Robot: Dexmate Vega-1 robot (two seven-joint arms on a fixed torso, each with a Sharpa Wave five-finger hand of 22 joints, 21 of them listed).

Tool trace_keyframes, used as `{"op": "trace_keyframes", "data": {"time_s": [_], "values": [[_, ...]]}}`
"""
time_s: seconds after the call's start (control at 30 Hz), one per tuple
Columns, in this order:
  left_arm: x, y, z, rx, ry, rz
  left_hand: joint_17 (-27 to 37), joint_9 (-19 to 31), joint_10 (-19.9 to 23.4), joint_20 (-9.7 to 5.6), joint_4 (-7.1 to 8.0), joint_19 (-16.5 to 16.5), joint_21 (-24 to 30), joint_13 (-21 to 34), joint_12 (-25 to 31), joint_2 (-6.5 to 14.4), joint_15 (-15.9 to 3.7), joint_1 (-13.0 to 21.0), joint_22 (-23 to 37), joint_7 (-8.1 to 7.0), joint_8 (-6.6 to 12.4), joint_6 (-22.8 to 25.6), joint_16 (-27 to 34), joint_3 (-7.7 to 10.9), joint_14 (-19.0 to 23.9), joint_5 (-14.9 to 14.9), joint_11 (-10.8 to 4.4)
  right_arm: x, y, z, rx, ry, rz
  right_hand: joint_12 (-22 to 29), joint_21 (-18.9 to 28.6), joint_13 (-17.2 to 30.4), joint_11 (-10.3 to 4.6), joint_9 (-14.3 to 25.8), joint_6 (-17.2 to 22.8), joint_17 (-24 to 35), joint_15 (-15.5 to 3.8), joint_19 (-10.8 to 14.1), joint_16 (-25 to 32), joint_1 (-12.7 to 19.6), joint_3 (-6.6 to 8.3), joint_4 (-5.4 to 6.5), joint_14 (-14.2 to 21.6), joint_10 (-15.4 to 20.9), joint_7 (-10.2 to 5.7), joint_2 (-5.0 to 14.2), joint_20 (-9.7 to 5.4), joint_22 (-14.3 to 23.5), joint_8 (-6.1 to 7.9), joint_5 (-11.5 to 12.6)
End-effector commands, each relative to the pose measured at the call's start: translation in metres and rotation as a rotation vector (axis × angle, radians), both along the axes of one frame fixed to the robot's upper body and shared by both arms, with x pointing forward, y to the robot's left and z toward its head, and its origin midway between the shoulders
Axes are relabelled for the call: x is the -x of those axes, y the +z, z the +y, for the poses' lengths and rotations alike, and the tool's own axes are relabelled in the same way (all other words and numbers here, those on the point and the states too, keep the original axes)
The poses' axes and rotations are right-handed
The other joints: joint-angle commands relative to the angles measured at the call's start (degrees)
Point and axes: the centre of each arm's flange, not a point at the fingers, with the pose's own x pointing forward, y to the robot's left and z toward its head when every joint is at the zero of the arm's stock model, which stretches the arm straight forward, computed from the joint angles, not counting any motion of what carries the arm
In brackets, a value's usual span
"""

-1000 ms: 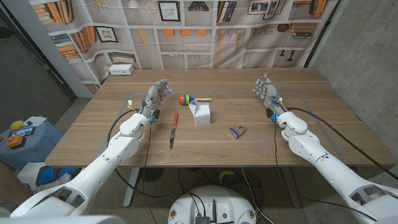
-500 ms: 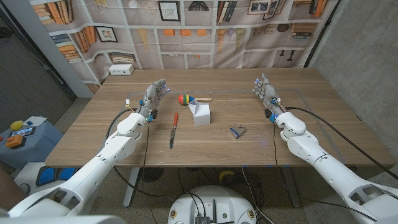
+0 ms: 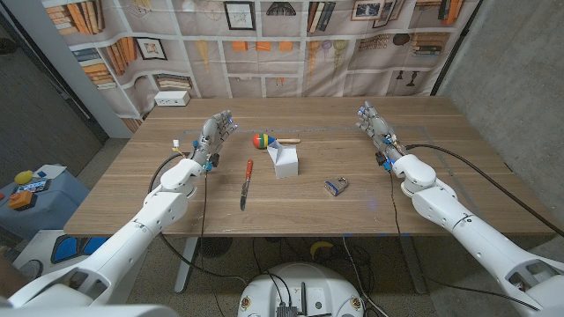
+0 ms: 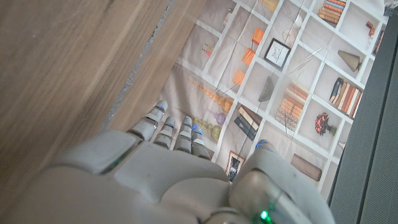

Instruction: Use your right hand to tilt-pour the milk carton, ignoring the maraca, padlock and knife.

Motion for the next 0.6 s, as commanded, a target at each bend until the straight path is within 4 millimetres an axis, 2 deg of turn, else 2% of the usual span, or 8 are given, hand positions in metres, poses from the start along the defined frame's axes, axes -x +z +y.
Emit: {"op": "trace_keyframes", "data": {"time_s": [0.03,0.37,0.47,0.6], "values": [[0.008,-0.001,0.007,0.025,-0.004,-0.001,0.2,0.18,0.05,0.14,-0.62,0.15,0.09,0.29,0.08,3.16,-0.33,0.57,0.08,-0.15,0.08,0.59,0.12,0.06,0.09,0.12,-0.38,0.006,0.009,0.007,0.152,-0.009,-0.05,0.0,0.14,-0.04,-0.03,0.31,-0.73,-0.27,-0.49,-0.57,0.17,1.36,0.19,-0.98,-0.32,-0.56,-0.23,-0.69,-0.25,0.12,0.0,-0.17],[0.012,-0.004,0.005,0.05,0.004,-0.015,0.18,0.19,0.3,0.13,-1.2,0.27,0.1,0.29,0.07,3.23,-0.41,0.79,0.08,-0.37,0.16,1.06,0.14,0.13,0.35,0.09,-0.66,0.015,0.009,0.011,0.257,0.014,-0.107,-0.14,0.05,-0.06,-0.49,0.38,-2.31,-1.09,-0.56,-1.56,0.08,2.64,0.25,-2.75,-0.9,-1.63,-0.08,-2.03,-0.45,0.11,-0.09,-0.5],[0.012,-0.004,0.005,0.055,0.013,-0.018,0.18,0.19,0.48,0.13,-1.41,0.42,0.14,0.29,0.11,3.28,-0.53,0.87,0.08,-0.38,0.18,1.23,0.18,0.17,0.52,0.09,-0.71,0.017,0.01,0.012,0.298,0.024,-0.116,-0.23,-0.01,-0.05,-0.73,0.42,-3.14,-1.51,-0.4,-2.21,0.02,3.31,0.29,-3.64,-1.31,-2.4,-0.46,-2.69,0.36,0.13,-0.1,-0.65],[0.013,-0.002,0.004,0.059,0.017,-0.018,0.19,0.2,0.66,0.24,-1.59,0.62,0.2,0.29,0.13,3.32,-0.68,0.93,0.08,-0.44,0.2,1.39,0.24,0.21,0.79,0.08,-0.7,0.018,0.011,0.012,0.343,0.031,-0.131,-0.25,-0.01,-0.02,-1.17,0.47,-4.76,-2.05,-0.46,-2.88,-0.13,4.22,0.41,-4.78,-2.24,-3.25,-0.88,-3.38,0.69,0.15,-0.24,-0.79]]}}
